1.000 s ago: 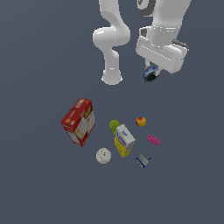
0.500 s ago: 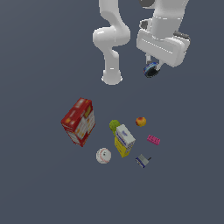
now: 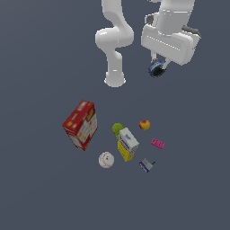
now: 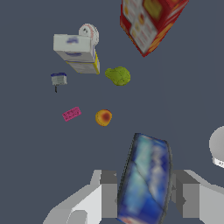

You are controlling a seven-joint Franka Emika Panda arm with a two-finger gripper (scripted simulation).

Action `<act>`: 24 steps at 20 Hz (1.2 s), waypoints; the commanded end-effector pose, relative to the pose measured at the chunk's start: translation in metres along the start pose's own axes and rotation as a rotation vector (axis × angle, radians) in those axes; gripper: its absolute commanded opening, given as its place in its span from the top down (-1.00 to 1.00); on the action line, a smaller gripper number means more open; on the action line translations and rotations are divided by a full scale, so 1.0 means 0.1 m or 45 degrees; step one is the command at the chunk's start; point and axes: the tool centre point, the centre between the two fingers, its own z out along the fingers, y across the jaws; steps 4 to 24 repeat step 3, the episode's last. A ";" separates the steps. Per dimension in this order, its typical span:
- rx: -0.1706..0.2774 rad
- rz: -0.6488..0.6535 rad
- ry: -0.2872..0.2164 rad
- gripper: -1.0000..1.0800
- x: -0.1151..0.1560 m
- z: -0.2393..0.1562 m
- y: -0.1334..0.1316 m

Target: Pick up a designated object from a clutter of objects.

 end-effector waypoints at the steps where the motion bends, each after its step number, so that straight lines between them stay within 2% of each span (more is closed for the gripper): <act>1: 0.001 0.000 0.000 1.00 0.01 -0.05 -0.02; 24: 0.001 0.000 0.001 1.00 0.01 -0.06 -0.02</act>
